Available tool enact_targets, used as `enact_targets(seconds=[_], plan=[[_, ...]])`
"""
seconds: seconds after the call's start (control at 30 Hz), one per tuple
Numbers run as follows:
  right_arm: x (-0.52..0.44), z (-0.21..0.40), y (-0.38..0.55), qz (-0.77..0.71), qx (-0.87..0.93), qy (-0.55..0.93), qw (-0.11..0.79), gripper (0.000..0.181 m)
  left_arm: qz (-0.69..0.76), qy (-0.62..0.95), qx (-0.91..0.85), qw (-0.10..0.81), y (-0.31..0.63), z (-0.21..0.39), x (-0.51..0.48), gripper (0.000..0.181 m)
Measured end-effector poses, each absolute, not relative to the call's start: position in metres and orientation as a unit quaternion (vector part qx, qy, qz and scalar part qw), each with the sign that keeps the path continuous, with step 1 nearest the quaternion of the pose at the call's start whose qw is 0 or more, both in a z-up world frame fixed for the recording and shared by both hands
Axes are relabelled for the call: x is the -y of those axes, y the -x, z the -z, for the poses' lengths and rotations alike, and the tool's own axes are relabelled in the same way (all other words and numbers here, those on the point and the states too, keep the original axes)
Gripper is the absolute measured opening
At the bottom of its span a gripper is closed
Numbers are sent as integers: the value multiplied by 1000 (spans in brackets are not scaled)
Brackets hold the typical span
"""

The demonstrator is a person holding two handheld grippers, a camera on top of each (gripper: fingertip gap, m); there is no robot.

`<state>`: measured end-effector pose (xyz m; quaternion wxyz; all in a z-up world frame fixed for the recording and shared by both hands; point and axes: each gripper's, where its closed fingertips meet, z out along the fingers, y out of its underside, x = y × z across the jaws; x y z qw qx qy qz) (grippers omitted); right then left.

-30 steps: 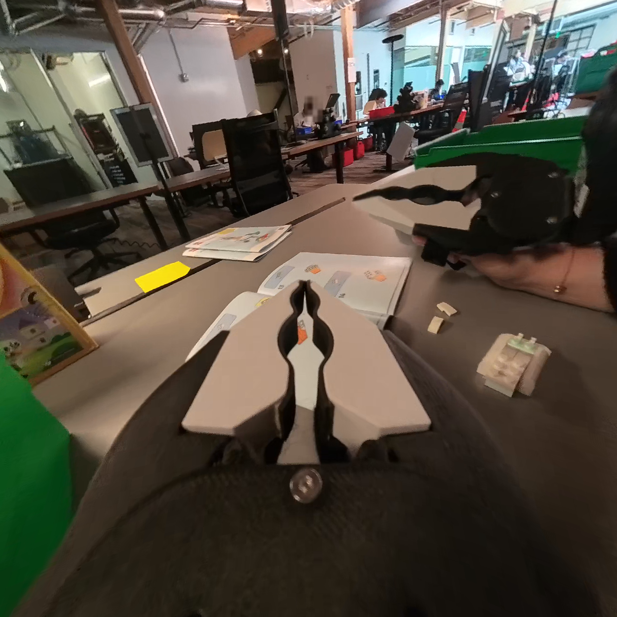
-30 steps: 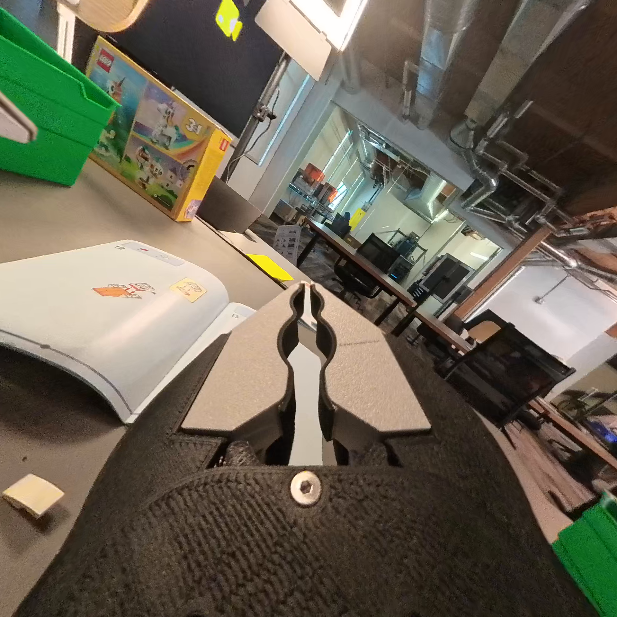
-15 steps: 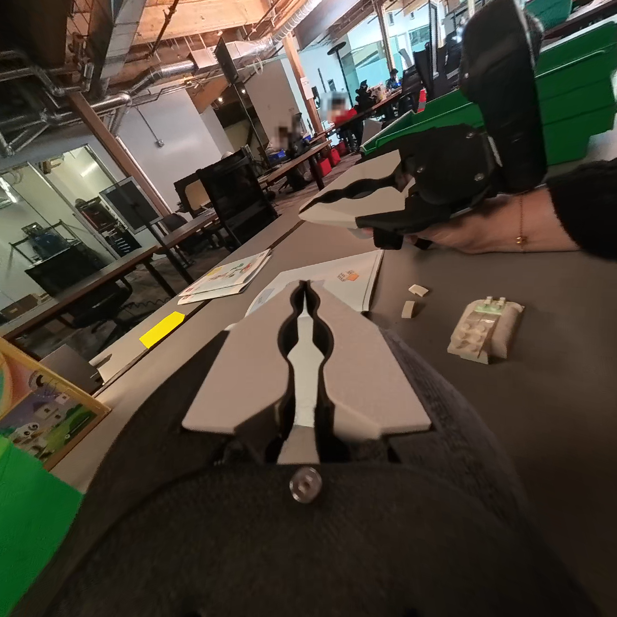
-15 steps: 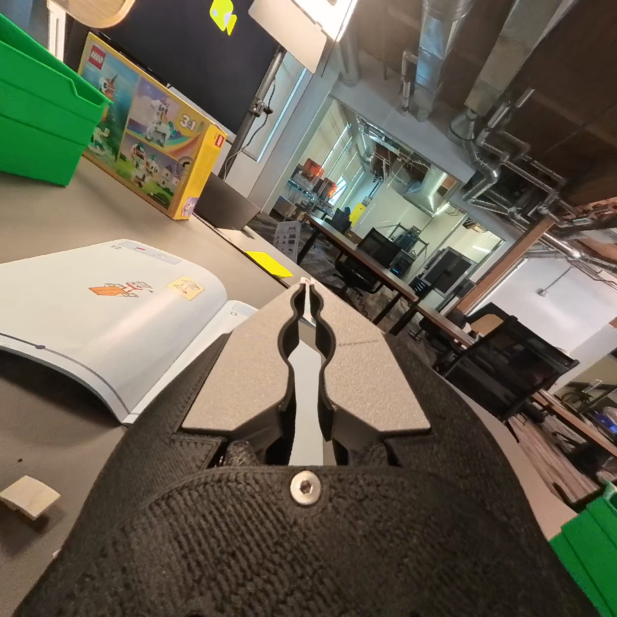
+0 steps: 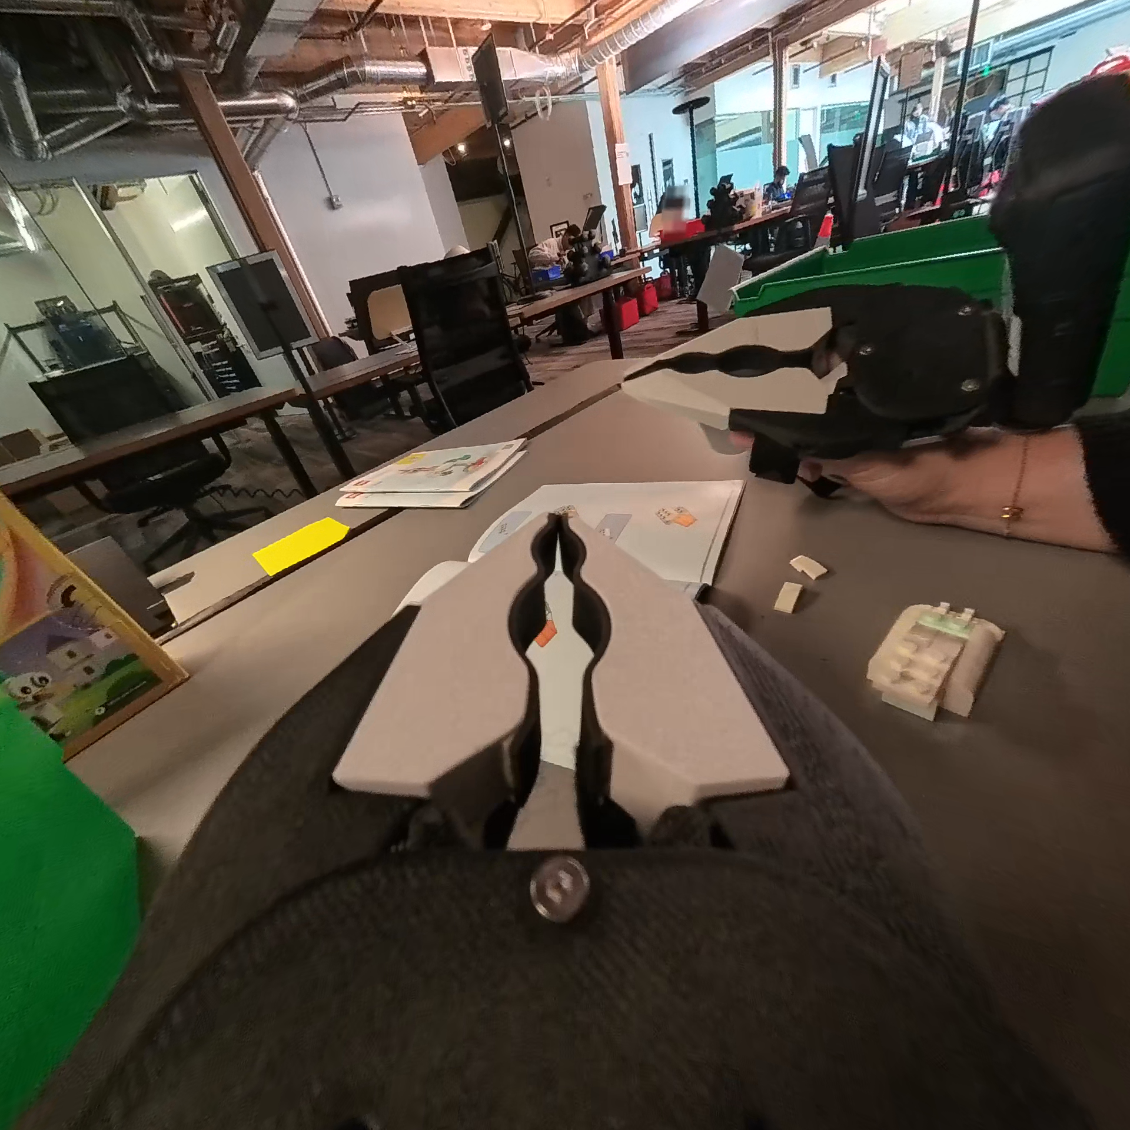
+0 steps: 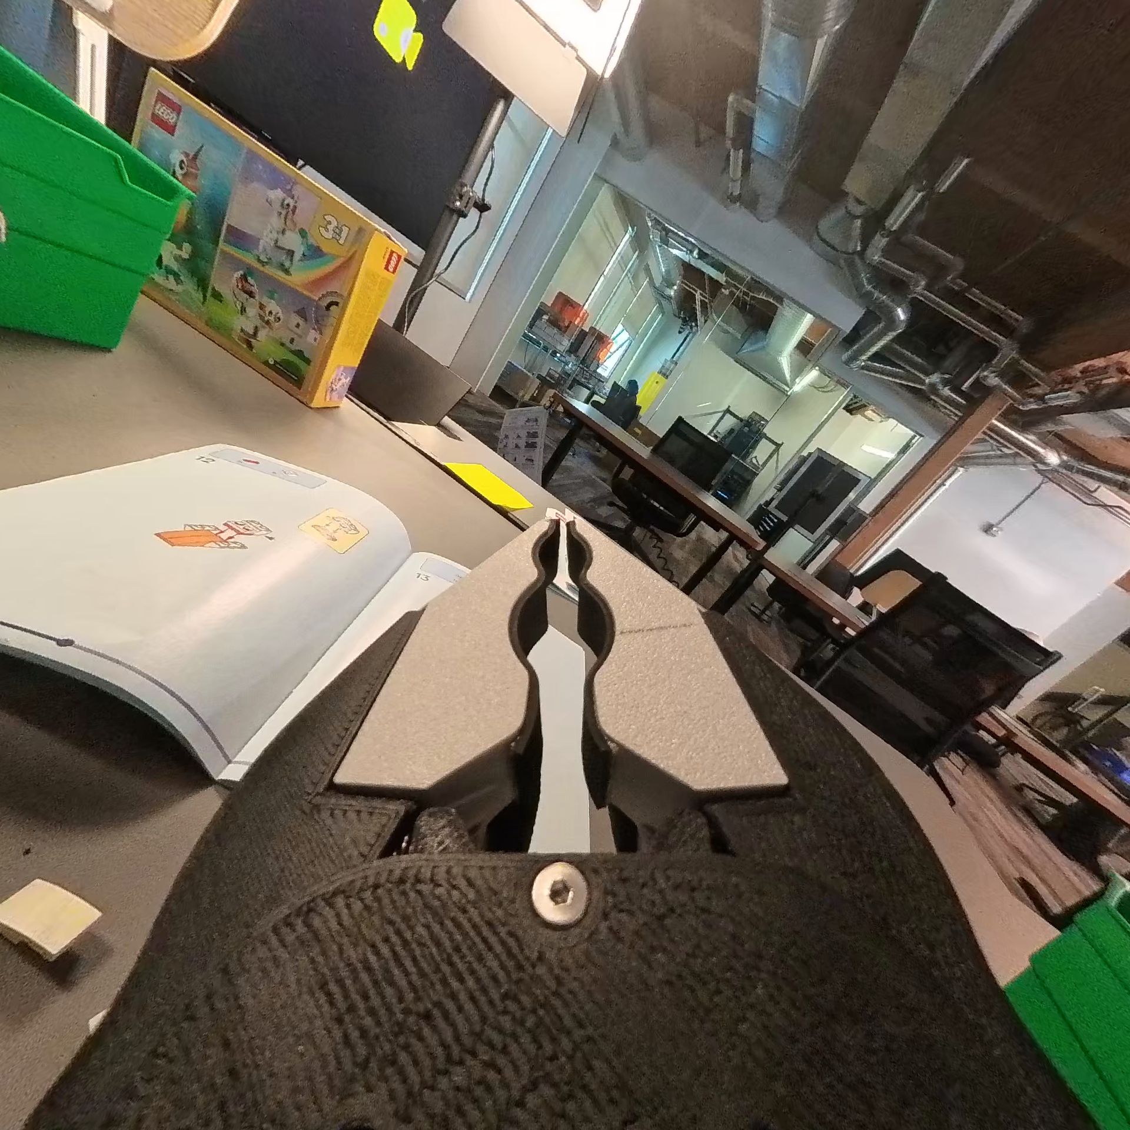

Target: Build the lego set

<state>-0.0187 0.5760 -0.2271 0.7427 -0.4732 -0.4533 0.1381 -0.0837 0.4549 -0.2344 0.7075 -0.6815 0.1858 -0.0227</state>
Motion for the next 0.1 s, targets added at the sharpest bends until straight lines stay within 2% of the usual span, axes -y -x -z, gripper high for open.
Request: enact_targets(seconds=[0.03, 0.1], plan=[[-576, 227, 19, -138, 454, 473, 743, 0, 24, 682, -185, 707, 84, 234, -455, 0], [-575, 227, 19, -138, 455, 472, 742, 0, 25, 682, -183, 708, 85, 234, -455, 0]])
